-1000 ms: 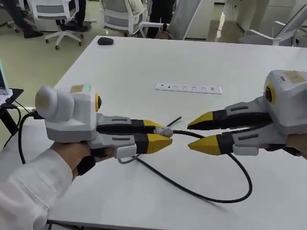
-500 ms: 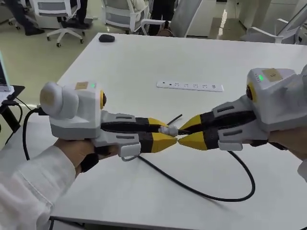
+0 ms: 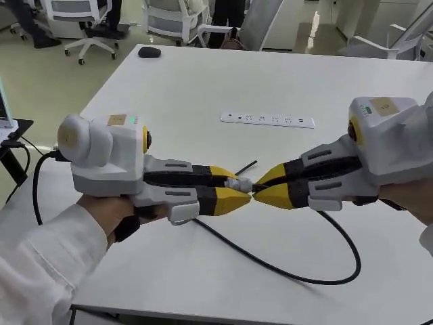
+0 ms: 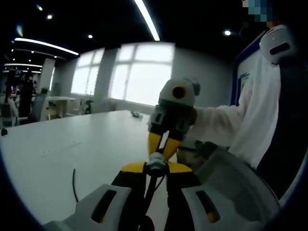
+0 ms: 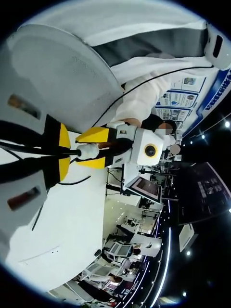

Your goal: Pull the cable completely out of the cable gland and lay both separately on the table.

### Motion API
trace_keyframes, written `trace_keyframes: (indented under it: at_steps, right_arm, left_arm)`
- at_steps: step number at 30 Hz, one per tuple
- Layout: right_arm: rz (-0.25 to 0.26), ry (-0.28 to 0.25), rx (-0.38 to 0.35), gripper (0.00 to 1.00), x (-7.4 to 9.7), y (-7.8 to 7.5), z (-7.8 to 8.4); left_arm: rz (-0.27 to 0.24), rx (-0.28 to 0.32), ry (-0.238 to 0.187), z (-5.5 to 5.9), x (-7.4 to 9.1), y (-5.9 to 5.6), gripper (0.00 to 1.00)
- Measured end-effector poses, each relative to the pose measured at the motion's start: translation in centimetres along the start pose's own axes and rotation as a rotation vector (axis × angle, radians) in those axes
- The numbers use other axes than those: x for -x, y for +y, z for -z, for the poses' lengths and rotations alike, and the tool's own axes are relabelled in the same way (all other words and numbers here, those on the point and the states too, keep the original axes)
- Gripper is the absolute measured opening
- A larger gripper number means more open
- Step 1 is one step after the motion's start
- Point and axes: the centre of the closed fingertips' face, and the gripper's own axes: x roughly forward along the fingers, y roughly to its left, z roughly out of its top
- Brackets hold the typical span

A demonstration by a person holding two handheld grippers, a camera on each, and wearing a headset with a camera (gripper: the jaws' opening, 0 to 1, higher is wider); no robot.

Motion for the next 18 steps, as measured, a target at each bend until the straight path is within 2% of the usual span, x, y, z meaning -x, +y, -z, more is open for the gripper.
trace_keyframes:
  at_steps: [12, 18]
  right_arm:
    - [0.018, 0.016, -0.012, 0.02, 0.9, -0.3, 1.4]
    - [0.036, 0.039, -0.026, 0.02, 1.8, -0.5, 2.8]
  left_arm:
    - [-0.015, 0.007, 0.001, 0.2, 0.5, 0.3, 0.16]
    - [-0.018, 0.013, -0.001, 0.3, 0.7, 0.3, 0.16]
